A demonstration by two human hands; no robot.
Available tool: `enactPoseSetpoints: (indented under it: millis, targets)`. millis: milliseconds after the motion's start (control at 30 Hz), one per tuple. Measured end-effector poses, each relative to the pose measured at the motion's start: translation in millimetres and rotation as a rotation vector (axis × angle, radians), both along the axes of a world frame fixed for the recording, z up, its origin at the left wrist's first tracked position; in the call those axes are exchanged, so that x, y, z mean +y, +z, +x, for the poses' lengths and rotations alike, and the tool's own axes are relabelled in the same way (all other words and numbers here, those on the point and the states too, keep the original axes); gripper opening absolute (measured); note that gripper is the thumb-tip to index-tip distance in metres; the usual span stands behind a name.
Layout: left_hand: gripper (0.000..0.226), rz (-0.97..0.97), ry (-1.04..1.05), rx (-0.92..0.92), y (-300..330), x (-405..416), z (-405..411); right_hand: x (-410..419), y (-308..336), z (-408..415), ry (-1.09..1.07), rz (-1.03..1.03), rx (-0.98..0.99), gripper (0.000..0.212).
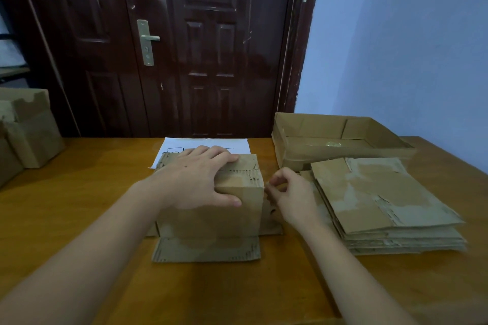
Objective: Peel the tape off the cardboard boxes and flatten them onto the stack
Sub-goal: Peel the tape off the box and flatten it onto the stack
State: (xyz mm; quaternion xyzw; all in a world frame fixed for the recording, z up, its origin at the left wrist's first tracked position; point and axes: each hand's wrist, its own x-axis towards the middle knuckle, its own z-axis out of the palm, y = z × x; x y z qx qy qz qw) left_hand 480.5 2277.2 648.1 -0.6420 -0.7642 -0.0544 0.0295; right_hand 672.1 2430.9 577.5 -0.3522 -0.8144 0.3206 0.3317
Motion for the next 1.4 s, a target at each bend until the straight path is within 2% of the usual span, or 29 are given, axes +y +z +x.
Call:
enactPoseSetpoints:
  millis: [133, 333, 500, 700, 833, 933, 1000, 1067, 1133, 1200, 1233, 1300, 1400]
  targets:
    - [0.106, -0.002, 0.006, 0.004, -0.1, -0.3, 0.2, 18.0, 20.8, -1.5, -0.032, 0.115, 0.017, 0.018]
    - [0.105, 0.013, 0.001, 0.007, 0.5, -1.0, 0.7, 71.8, 59.6, -8.0, -0.203, 0.089, 0.174, 0.028]
    - [0.104, 0.012, 0.008, -0.003, -4.4, 1.6, -2.7, 125.3, 67.1, -18.0, -0.296, 0.201, -0.070, 0.016]
    - [0.105, 0.035, 0.013, -0.024, -8.4, 2.8, -5.9, 146.9, 60.4, -25.2, -0.306, 0.259, -0.299, 0.027]
    - [0.105, 0.018, 0.011, -0.025, -6.2, 2.7, -5.4, 138.8, 63.7, -27.3, -0.290, 0.258, -0.360, 0.030]
    - [0.106, 0.017, 0.003, -0.012, -2.2, 2.7, -2.9, 115.6, 75.9, -27.1, -0.147, 0.295, -0.275, 0.032]
    - [0.106, 0.021, 0.000, -0.006, -0.3, 2.4, -1.8, 87.7, 88.1, -26.8, 0.066, 0.288, -0.174, 0.031]
    - [0.107, 0.027, 0.000, -0.002, 0.5, 1.5, -0.5, 54.5, 100.8, -25.2, 0.291, 0.314, -0.171, 0.039]
    - [0.107, 0.049, 0.002, 0.005, -0.1, 0.4, 0.7, 22.5, 109.3, -23.7, 0.471, 0.324, -0.265, 0.065]
    - [0.105, 0.069, 0.036, -0.006, -0.2, -0.7, 2.1, -2.1, 111.9, -24.5, 0.577, 0.329, -0.466, 0.094]
    - [0.104, 0.069, 0.060, -0.012, 0.2, -1.8, 3.1, -10.6, 110.6, -25.6, 0.600, 0.355, -0.573, 0.101]
    - [0.101, 0.076, 0.090, -0.009, 1.2, -4.9, 5.0, -21.9, 104.2, -26.9, 0.602, 0.400, -0.693, 0.099]
    - [0.098, 0.158, 0.092, 0.057, 2.7, -15.5, 6.0, -27.8, 98.9, -25.0, 0.579, 0.396, -0.686, 0.087]
